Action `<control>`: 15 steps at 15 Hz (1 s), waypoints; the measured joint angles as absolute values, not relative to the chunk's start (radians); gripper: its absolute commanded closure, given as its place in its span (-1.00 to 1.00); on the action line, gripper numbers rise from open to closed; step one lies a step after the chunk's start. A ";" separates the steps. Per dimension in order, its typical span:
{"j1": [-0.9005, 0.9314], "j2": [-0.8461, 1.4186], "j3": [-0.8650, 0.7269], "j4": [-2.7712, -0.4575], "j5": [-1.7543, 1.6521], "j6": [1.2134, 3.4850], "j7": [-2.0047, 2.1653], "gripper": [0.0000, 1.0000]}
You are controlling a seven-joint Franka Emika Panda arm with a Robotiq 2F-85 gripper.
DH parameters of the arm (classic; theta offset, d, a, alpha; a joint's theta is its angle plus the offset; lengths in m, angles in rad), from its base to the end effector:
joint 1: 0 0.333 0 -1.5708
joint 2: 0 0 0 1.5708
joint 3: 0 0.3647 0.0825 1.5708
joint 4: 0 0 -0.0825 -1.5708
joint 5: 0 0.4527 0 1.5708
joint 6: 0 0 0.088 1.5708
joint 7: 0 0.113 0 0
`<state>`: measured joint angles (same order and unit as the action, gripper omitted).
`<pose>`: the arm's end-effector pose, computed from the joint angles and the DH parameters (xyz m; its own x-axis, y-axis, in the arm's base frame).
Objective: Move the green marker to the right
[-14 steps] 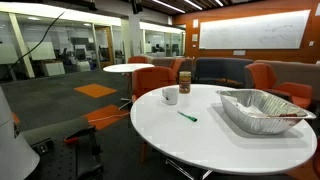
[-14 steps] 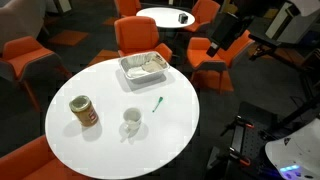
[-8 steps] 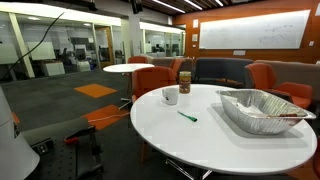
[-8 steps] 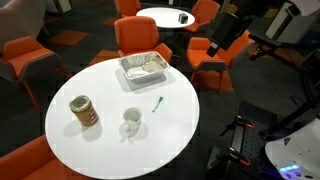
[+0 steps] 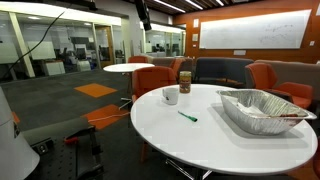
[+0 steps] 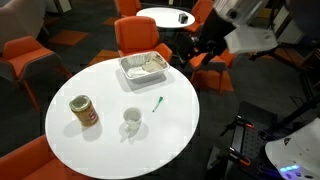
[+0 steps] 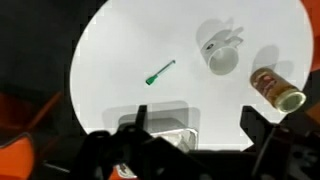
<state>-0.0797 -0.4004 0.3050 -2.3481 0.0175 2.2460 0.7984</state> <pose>0.4908 0.1238 0.5192 0.7922 -0.5494 0.2658 -0.5358 -0.8346 -0.1281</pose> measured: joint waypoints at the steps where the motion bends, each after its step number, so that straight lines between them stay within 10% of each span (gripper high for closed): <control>1: -0.100 -0.342 0.328 -2.348 -0.033 2.292 0.881 -1.00; 15: 0.053 0.426 0.002 -1.972 -0.340 2.307 1.643 -1.00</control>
<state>0.0528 0.4258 0.0021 -1.9718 -0.3400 2.3067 1.6429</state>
